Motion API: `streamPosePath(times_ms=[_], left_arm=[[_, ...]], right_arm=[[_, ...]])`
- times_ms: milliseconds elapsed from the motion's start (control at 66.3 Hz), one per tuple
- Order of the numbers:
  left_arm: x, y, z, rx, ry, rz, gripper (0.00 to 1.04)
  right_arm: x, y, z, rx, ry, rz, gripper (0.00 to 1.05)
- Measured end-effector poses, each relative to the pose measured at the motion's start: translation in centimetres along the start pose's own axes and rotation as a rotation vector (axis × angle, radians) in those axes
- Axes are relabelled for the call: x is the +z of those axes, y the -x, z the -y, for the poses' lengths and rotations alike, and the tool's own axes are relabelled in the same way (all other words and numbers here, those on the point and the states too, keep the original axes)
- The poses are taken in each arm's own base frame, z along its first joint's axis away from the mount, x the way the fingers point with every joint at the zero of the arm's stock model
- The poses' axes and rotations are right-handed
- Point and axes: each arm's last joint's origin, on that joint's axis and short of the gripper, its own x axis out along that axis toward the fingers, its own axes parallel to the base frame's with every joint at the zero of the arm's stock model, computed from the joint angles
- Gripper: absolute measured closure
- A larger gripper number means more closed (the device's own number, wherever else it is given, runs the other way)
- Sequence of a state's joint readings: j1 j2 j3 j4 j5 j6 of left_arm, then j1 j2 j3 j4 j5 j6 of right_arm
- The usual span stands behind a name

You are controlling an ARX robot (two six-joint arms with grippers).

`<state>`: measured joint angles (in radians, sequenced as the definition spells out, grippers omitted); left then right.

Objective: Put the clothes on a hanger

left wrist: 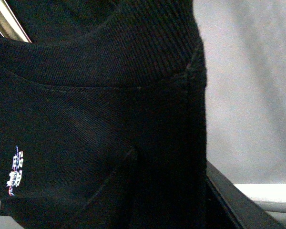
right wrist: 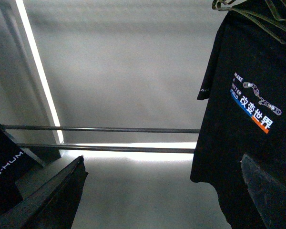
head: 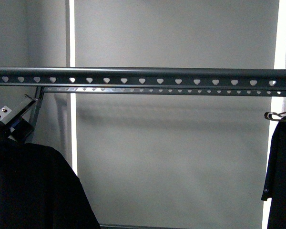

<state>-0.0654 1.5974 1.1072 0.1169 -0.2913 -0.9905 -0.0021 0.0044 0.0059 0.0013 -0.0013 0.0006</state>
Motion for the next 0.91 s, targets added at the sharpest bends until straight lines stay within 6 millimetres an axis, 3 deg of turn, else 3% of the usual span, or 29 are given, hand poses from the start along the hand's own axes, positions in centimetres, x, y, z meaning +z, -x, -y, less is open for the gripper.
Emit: streamPosePath(times_ms=[196, 634, 905], left_arm=[[0.0, 0.0, -0.2, 0.001, -0.006, -0.023, 1.01], [0.7, 3.0, -2.4, -0.055, -0.197, -0.21, 1.0], [1.3, 5.7, -2.8, -0.21, -0.38, -0.336, 1.0]], right_arm=[[0.0, 0.0, 0.0, 0.0, 0.0, 0.0, 0.07], [0.0, 0.0, 0.0, 0.0, 0.0, 0.0, 0.07], [0.0, 0.0, 0.0, 0.0, 0.0, 0.0, 0.07]])
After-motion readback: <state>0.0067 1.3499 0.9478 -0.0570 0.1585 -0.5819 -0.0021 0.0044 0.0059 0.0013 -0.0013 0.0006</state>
